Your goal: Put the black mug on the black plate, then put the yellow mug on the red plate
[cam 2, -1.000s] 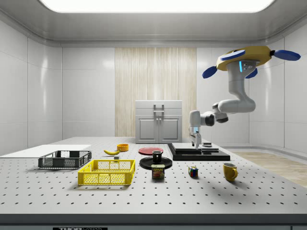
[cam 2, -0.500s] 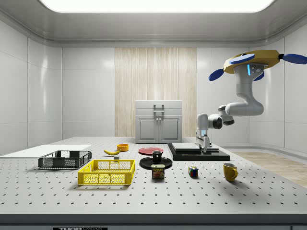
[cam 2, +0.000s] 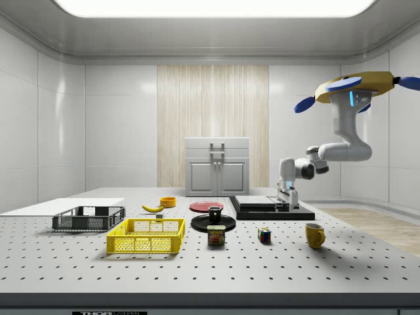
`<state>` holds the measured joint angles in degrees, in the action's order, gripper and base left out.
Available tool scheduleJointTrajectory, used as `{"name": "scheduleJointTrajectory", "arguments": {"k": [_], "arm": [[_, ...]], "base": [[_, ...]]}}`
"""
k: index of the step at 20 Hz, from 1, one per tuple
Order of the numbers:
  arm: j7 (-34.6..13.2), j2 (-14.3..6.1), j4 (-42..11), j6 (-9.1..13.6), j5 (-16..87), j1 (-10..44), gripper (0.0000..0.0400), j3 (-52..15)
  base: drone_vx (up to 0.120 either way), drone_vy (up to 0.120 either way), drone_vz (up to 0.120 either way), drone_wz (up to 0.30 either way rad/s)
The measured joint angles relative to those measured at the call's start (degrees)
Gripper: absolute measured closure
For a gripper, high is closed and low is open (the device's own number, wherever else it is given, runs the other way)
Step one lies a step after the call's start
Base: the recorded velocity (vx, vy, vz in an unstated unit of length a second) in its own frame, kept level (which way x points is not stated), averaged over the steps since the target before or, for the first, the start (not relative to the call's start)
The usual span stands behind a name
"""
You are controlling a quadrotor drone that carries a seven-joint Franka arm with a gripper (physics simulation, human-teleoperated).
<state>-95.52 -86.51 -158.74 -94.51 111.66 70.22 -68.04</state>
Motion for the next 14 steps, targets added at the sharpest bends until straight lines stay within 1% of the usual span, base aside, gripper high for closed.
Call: {"name": "scheduleJointTrajectory", "arguments": {"k": [1,6,9,12,14], "arm": [[0.0,0.0,0.0,0.0,0.0,0.0,0.0,0.0],[0.0,0.1,0.0,0.1,0.0,0.0,0.0,0.0],[0.0,0.1,0.0,0.1,0.0,0.0,0.0,0.0],[0.0,0.1,0.0,0.1,0.1,-0.1,0.0,0.0],[0.0,0.1,0.0,0.1,0.1,-0.1,0.0,0.0]], "base": [[-0.12,0.0,0.0,0.0],[-0.12,0.12,0.0,0.0],[-0.12,0.0,-0.013,0.0],[-0.12,0.0,-0.12,0.0],[-0.12,0.0,-0.02,0.0]]}}
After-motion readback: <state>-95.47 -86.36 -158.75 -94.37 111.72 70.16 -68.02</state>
